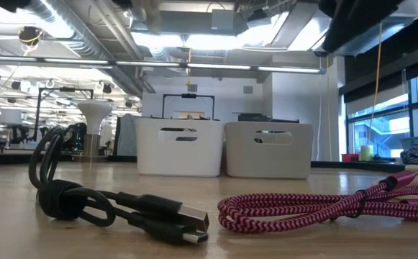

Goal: Pick & Place USB Port
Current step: Put the light brown HDMI cable into the black bin

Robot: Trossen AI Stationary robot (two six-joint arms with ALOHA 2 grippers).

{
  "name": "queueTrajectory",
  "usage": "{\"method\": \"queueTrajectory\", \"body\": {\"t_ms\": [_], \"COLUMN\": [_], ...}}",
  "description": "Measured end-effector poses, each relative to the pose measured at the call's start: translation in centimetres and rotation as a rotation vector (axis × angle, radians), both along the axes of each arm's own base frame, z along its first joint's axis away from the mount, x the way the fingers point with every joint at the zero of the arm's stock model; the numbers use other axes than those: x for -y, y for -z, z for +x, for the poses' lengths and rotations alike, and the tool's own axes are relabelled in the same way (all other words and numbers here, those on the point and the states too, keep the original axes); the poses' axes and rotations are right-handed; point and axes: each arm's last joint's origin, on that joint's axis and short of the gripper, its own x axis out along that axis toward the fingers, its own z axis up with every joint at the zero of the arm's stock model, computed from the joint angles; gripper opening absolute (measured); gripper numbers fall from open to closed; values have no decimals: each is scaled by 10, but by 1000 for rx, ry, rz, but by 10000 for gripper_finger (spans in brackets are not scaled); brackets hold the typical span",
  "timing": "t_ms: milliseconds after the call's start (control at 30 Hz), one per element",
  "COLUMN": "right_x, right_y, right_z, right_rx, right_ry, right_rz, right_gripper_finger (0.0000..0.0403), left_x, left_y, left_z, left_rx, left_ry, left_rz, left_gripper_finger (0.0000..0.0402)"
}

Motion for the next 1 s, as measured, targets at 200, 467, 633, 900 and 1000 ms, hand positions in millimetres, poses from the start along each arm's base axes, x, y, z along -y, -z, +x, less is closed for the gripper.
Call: {"method": "queueTrajectory", "body": {"t_ms": [200,467,633,900,1000], "right_x": [-2,-4,-3,19,25], "right_y": [-8,-41,-63,-77,-79], "right_z": [13,31,46,68,73], "right_rx": [139,363,536,661,684], "right_ry": [-13,-63,-111,-131,-162], "right_rz": [7,-136,-215,-157,-109], "right_gripper_finger": [194,194,194,194,194], "left_x": [-28,-47,-50,-50,-50], "left_y": [-2,-6,-10,-10,-10], "left_z": [11,15,14,14,14], "left_rx": [60,114,154,154,154], "left_ry": [56,97,132,130,129], "left_rz": [-25,-25,-20,-12,-7], "left_gripper_finger": [23,23,22,22,22]}}
